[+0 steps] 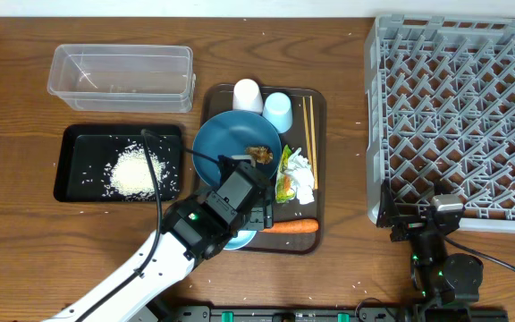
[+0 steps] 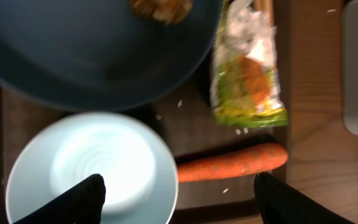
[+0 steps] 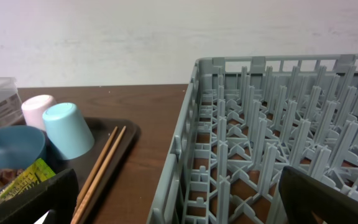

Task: Sort waste into correct bins and load items into the dishwasher rack
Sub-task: 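Carry the empty bowl back and set it on the brown tray, then grasp the rim of the blue plate with the left gripper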

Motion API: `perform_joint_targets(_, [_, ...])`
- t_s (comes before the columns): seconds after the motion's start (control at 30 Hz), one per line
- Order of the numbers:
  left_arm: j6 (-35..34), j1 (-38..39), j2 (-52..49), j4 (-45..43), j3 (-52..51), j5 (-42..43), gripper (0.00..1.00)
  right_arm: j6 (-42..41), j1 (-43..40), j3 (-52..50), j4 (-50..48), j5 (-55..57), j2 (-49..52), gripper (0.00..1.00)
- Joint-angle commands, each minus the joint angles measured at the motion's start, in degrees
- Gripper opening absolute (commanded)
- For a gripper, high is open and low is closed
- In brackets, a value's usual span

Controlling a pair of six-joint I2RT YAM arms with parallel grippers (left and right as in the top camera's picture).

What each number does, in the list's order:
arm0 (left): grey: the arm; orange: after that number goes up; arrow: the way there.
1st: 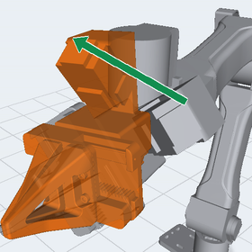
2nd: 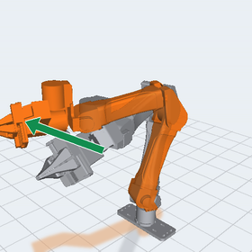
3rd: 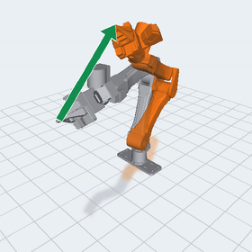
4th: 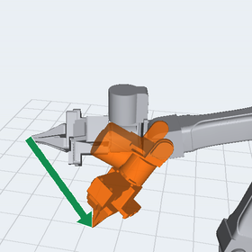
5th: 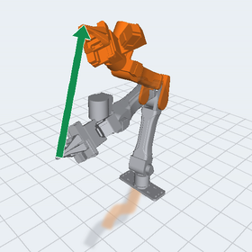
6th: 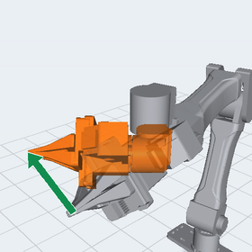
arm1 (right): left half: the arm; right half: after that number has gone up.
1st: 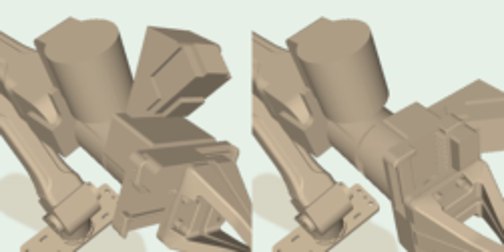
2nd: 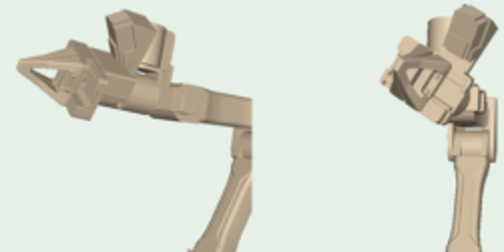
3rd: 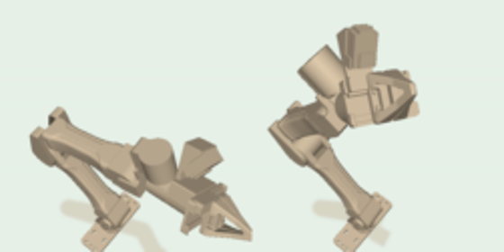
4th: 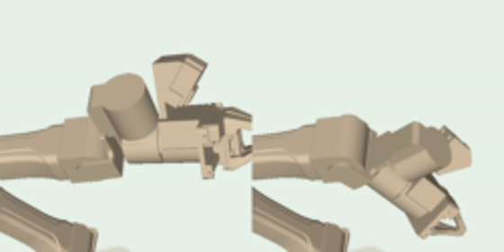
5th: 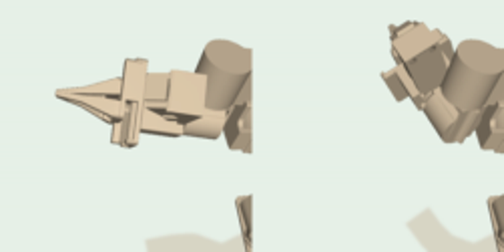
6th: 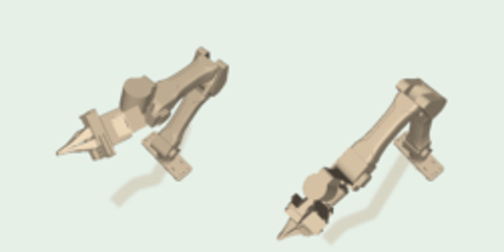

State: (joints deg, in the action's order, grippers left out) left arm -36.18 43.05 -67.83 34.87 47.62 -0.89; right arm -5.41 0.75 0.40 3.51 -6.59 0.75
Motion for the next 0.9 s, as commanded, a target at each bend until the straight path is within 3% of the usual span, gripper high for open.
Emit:
perform_joint_targets(0.0, [7.1,-2.3,-1.6,1.7,3.9,2.7,0.78,0.3,-0.6,-0.1,0.2,0.2,0.0,0.99])
perform_joint_targets(0.1, [14.8,-6.4,-7.3,8.9,9.9,8.5,0.91,0.3,-0.6,-0.1,0.2,0.2,0.0,0.99])
perform_joint_targets(0.2, [20.3,-8.5,-13.3,15.0,16.5,8.4,0.99,0.3,-0.6,-0.1,0.2,0.2,0.0,0.99])
perform_joint_targets(0.5, [32.5,-8.6,-22.7,14.4,21.4,7.2,0.98,0.3,-0.6,-0.1,0.2,0.2,0.0,0.99])
perform_joint_targets(0.67, [33.2,-8.6,-28.2,14.2,21.2,0.8,0.98,0.3,-0.6,-0.1,0.2,0.2,0.0,0.99])
perform_joint_targets(0.87, [33.5,-8.6,-32.0,11.0,21.2,0.4,0.98,0.3,-0.6,-0.1,0.2,0.2,0.0,0.99])
